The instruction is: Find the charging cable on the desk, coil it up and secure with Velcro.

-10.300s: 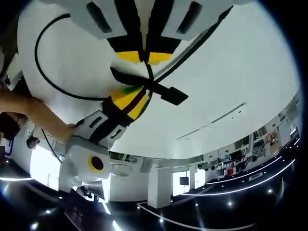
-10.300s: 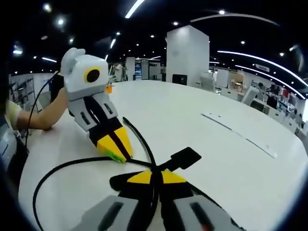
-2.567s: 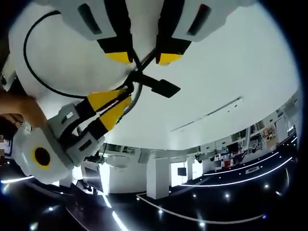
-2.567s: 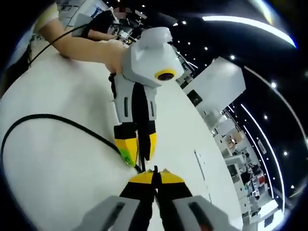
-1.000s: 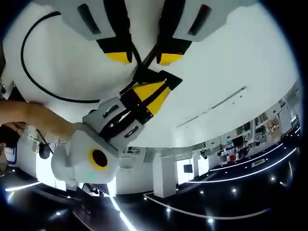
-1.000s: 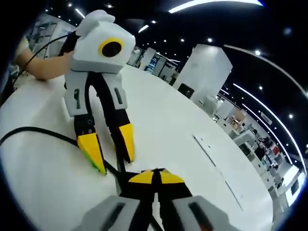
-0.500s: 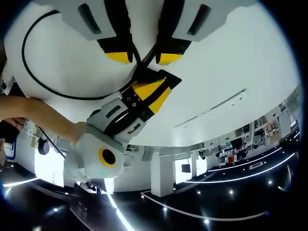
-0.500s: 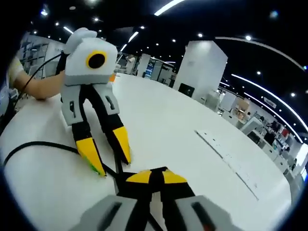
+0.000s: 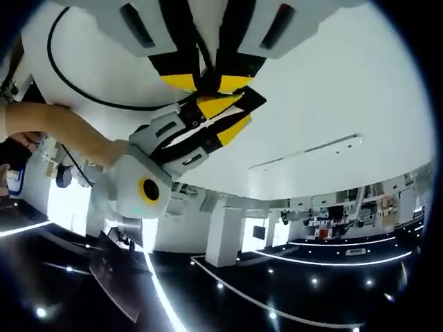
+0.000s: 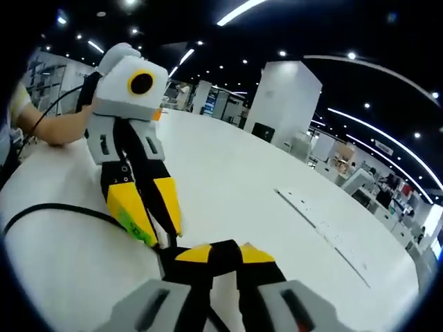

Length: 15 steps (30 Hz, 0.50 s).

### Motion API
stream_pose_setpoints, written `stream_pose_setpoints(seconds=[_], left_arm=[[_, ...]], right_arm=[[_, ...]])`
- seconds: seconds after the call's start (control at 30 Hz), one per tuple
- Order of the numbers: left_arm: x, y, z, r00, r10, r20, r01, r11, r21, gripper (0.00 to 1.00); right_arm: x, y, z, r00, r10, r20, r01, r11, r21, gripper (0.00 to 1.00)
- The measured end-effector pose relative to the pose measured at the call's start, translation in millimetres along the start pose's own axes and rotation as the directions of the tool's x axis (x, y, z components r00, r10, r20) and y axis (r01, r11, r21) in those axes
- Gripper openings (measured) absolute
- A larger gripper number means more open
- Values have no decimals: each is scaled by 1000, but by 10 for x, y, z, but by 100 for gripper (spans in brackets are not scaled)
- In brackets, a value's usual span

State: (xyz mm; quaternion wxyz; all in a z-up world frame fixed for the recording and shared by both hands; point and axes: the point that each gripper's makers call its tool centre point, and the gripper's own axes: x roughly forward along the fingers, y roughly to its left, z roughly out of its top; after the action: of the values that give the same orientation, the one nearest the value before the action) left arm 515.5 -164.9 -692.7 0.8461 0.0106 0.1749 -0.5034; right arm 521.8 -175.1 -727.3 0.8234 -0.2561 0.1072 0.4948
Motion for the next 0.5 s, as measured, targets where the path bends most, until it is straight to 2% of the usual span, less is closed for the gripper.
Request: stream_pose_setpoints(seconds=[0.1, 0.2, 0.4, 0.5], left_arm=[[16, 68, 67, 999, 6, 37, -3, 998, -66, 7], [33, 129, 54, 999, 15, 33, -12, 996, -84, 5], [61, 148, -29, 1000, 8, -11, -9, 996, -85, 5], [49, 199, -6, 999, 28, -16, -29, 998, -64, 5]], right_arm=[[4, 1, -2, 1000, -1, -4, 1, 1000, -5, 14], [6, -1, -4, 1000, -3, -8, 3, 1000, -10, 14], [10, 2, -11, 1000, -6, -11, 5, 1000, -8, 14], [12, 5, -13, 1000, -8, -14, 8, 1000, -13, 14]])
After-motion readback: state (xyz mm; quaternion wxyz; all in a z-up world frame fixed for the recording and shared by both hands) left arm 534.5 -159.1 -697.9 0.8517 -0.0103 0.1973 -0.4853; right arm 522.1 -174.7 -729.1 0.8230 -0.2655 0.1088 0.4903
